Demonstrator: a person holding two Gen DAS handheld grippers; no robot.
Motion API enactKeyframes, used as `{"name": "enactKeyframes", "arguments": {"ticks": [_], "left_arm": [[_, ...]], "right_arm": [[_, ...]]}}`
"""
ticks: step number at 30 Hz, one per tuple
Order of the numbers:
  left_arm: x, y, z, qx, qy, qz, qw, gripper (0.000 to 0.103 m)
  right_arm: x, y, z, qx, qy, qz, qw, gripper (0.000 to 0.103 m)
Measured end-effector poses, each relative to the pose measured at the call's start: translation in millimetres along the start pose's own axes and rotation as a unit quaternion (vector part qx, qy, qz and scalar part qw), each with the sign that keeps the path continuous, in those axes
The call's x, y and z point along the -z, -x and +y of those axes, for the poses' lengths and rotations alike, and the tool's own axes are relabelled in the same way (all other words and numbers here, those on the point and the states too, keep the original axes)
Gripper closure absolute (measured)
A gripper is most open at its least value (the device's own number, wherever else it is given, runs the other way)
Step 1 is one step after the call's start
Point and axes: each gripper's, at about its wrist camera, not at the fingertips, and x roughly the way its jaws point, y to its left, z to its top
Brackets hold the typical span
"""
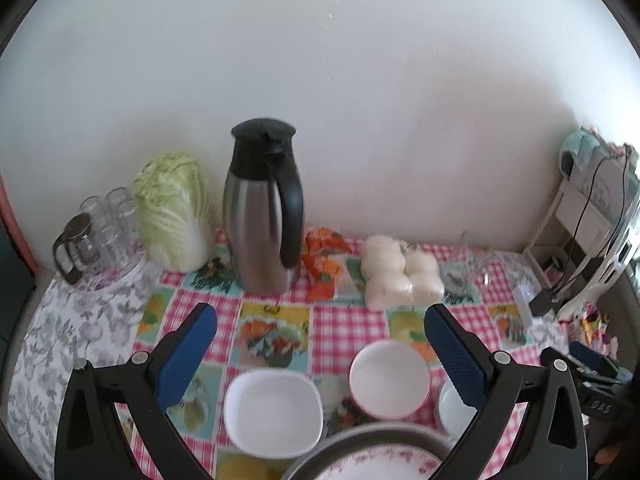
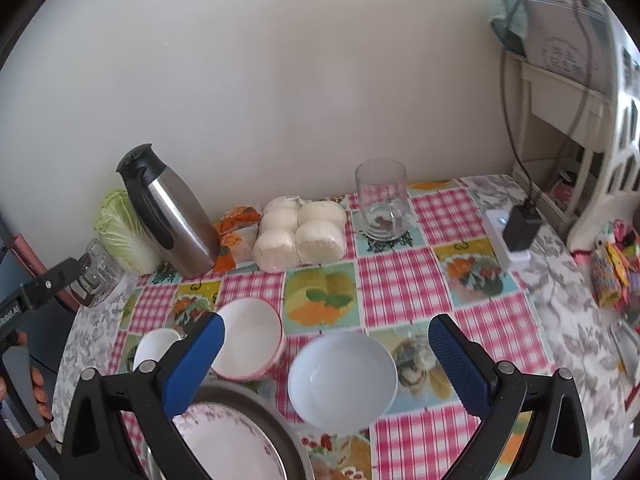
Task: Organize plates and bowls
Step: 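Move both grippers to the red-rimmed white bowl and close on its rim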
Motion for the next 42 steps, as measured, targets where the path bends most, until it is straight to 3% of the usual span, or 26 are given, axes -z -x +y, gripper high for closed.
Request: {"name": "enactKeyframes", "arguments": {"ticks": [5, 8, 10, 15, 22, 24, 27, 35, 42], "left_arm": [[-29.3, -26.1, -2.9, 0.04, -0.01, 0.027, 0.9988, 0.0], [-27.4, -61.7, -5.1, 0.073, 0.001, 0.092, 0.9931, 0.0], [-17.3, -84.0, -6.2, 0.069, 0.007, 0.114, 0.991, 0.0], [17.6, -138.0, -18.4, 0.018, -0.028, 0.176, 0.9839, 0.0], [49.9, -184.2, -19.0, 0.018, -0.02, 0.252, 0.9674, 0.0], [55.7, -191.4, -21.1, 0.014, -0.023, 0.265, 0.9638, 0.003], [59.5, -197.6, -23.8, 0.017, -0.028, 0.28, 0.9595, 0.017], [72.7, -211.3, -35.5, 0.011, -0.07, 0.32, 0.9447, 0.061], [88.5, -221.1, -44.6, 0.02, -0.091, 0.348, 0.9328, 0.07]], "right_arm": [[-26.7, -26.7, 13.9, -0.001, 0.024, 0.029, 0.999, 0.0], [-35.6, -49.7, 22.9, -0.005, 0.035, 0.046, 0.998, 0.0], [-34.5, -68.4, 29.0, -0.013, 0.044, 0.062, 0.997, 0.0], [-9.3, -124.4, 41.9, -0.007, 0.068, 0.119, 0.991, 0.0], [11.4, -166.9, 40.8, -0.014, 0.075, 0.172, 0.982, 0.003], [13.5, -173.3, 41.0, -0.013, 0.08, 0.181, 0.98, 0.014], [16.1, -178.6, 43.2, -0.018, 0.085, 0.192, 0.978, 0.026], [25.6, -182.7, 57.1, -0.035, 0.112, 0.21, 0.971, 0.061], [31.5, -187.5, 64.7, -0.026, 0.129, 0.229, 0.964, 0.081]]}}
